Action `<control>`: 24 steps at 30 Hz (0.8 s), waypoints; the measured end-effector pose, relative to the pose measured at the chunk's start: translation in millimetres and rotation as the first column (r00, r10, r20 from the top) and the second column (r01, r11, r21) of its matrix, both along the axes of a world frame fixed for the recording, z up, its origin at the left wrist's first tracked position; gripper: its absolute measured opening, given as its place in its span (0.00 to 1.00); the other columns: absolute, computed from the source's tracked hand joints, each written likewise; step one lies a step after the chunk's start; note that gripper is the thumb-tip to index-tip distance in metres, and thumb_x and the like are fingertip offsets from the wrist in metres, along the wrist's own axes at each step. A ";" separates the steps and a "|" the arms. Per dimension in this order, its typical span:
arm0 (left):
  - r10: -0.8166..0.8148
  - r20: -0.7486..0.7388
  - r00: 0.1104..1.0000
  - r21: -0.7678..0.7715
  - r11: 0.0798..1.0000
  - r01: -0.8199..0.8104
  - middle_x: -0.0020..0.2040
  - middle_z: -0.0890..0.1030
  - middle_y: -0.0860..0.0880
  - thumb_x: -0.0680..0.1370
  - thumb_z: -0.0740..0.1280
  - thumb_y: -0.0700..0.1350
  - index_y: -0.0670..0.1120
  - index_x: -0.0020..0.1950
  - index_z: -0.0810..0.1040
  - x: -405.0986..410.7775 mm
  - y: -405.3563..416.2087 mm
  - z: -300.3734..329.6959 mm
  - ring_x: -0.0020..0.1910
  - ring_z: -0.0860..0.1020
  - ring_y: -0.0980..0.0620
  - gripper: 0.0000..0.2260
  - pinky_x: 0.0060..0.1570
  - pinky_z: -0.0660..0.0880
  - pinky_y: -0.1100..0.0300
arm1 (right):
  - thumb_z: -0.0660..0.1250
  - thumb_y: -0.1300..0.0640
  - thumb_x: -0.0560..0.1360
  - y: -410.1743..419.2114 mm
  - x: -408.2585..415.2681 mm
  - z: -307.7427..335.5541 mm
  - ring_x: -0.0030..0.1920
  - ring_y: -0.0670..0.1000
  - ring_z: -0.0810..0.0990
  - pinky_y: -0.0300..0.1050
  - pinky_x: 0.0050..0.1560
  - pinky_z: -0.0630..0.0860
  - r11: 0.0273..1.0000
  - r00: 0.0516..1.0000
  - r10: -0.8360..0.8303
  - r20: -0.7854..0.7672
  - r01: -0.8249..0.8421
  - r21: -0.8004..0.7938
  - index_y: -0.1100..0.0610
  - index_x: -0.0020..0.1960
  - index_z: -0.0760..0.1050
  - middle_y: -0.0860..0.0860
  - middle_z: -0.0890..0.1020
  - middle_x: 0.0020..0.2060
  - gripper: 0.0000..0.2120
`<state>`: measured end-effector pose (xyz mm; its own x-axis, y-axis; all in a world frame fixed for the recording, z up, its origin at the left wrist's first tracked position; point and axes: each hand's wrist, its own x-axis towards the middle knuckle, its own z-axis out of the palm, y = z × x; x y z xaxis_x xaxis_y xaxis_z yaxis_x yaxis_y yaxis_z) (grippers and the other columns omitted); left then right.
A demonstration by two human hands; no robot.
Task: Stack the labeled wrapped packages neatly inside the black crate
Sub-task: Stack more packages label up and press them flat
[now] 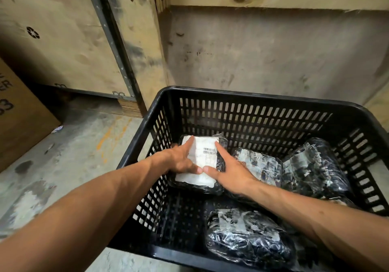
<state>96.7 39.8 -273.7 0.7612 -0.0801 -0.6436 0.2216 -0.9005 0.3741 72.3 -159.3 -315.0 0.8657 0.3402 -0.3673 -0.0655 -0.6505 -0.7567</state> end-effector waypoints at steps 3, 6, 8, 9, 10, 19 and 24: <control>-0.026 0.003 1.000 0.026 0.999 0.026 0.84 0.44 0.41 0.76 0.74 0.57 0.57 0.81 0.33 -1.6 -0.8 5.0 0.82 0.51 0.38 0.53 0.79 0.48 0.41 | 0.74 0.32 0.71 -11.8 1.8 2.4 0.79 0.56 0.67 0.58 0.77 0.65 0.994 0.991 0.107 -0.085 -0.109 -0.018 0.30 0.81 0.37 0.45 0.55 0.84 0.54; -0.121 0.041 0.992 0.082 0.990 0.117 0.80 0.28 0.43 0.77 0.72 0.59 0.53 0.83 0.35 -9.0 0.8 11.3 0.82 0.43 0.39 0.51 0.80 0.44 0.46 | 0.76 0.30 0.66 -24.3 1.9 4.5 0.83 0.58 0.57 0.58 0.81 0.58 0.944 0.954 0.282 -0.106 -0.295 -0.150 0.28 0.78 0.30 0.45 0.27 0.80 0.61; -0.250 0.022 0.968 0.151 0.958 0.244 0.77 0.23 0.44 0.77 0.70 0.61 0.48 0.82 0.32 -18.2 3.8 10.9 0.81 0.38 0.41 0.53 0.80 0.43 0.45 | 0.72 0.28 0.70 -29.6 1.5 4.0 0.83 0.53 0.45 0.55 0.82 0.50 0.888 0.920 0.391 -0.032 -0.386 -0.249 0.32 0.78 0.26 0.42 0.17 0.73 0.60; -0.315 0.002 0.949 0.181 0.933 0.310 0.77 0.22 0.45 0.77 0.70 0.61 0.47 0.80 0.30 -24.1 5.5 9.2 0.80 0.34 0.42 0.54 0.80 0.41 0.44 | 0.69 0.27 0.71 -30.9 1.1 4.6 0.82 0.50 0.37 0.54 0.82 0.46 0.863 0.902 0.433 0.003 -0.413 -0.289 0.34 0.78 0.25 0.41 0.15 0.71 0.58; -0.367 -0.012 0.930 0.204 0.910 0.362 0.76 0.22 0.45 0.78 0.70 0.61 0.47 0.79 0.28 -29.6 6.7 7.4 0.79 0.31 0.44 0.54 0.79 0.40 0.43 | 0.66 0.25 0.72 -31.2 0.7 5.7 0.80 0.50 0.30 0.53 0.82 0.42 0.835 0.880 0.473 0.036 -0.435 -0.336 0.36 0.78 0.23 0.41 0.14 0.70 0.57; -0.411 -0.060 0.910 0.296 0.863 0.409 0.77 0.23 0.44 0.82 0.67 0.55 0.43 0.79 0.27 -29.9 7.5 14.4 0.78 0.29 0.44 0.49 0.80 0.42 0.43 | 0.49 0.24 0.78 -17.7 10.0 13.1 0.76 0.53 0.19 0.57 0.82 0.40 0.660 0.751 0.654 0.095 -0.504 -0.557 0.53 0.79 0.21 0.49 0.18 0.75 0.52; -0.399 -0.110 0.910 0.321 0.853 0.412 0.77 0.23 0.43 0.82 0.66 0.53 0.42 0.78 0.27 -26.3 4.5 19.2 0.78 0.29 0.44 0.49 0.80 0.41 0.44 | 0.51 0.26 0.79 -16.1 13.2 11.9 0.76 0.54 0.19 0.53 0.81 0.52 0.655 0.747 0.662 0.062 -0.537 -0.532 0.50 0.79 0.20 0.46 0.15 0.72 0.51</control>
